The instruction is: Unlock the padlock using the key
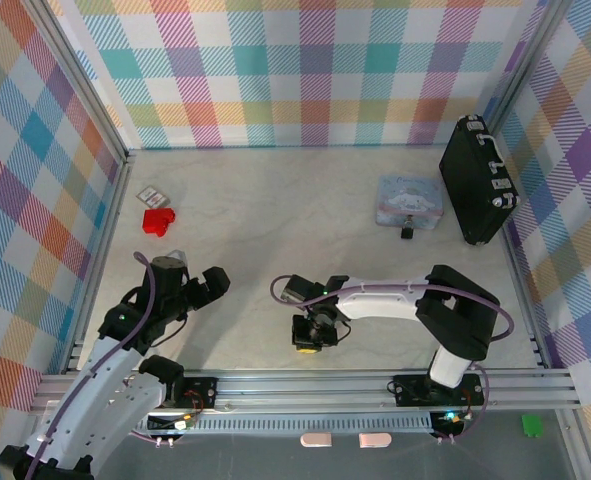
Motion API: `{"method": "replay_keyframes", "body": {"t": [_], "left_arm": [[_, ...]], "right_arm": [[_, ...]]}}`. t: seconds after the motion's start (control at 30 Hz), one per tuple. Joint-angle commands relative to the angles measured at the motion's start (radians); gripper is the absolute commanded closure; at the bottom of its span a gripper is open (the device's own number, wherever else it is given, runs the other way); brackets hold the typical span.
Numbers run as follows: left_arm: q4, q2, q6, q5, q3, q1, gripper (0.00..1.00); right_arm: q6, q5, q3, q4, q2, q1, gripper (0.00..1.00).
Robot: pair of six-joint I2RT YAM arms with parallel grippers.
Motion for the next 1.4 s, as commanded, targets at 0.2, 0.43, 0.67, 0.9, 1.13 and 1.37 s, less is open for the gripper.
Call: {"method": "replay_keyframes", "body": {"t": [0.2,0.43,0.67,0.9,1.13,1.37], "left_arm": [[0.097,0.071,-0.007,0.085,0.011,-0.007,0.00],[0.207,0.107,-0.001,0.212,0.025,-0.007,0.04],[0.285,0.158,0.091,0.349,0.109,-0.008,0.10],[0.392,0.210,0.062,0.395,0.148,-0.067,0.20],[0.440,0.293,0.045,0.355,0.173,-0.156,0.33],[0.425,0.331,0.052,0.306,0.188,-0.204,0.42]], "right_arm": [[-0.094,0.176,-0.040,0.018,-0.178,0.005,1.00],[-0.186,0.187,-0.017,0.154,-0.266,-0.050,1.00],[-0.294,0.092,0.005,0.312,-0.307,-0.187,1.00],[-0.302,0.005,0.024,0.440,-0.276,-0.206,1.00],[-0.324,-0.036,0.048,0.457,-0.242,-0.193,1.00],[-0.338,-0.052,0.065,0.459,-0.218,-0.175,1.00]]}}
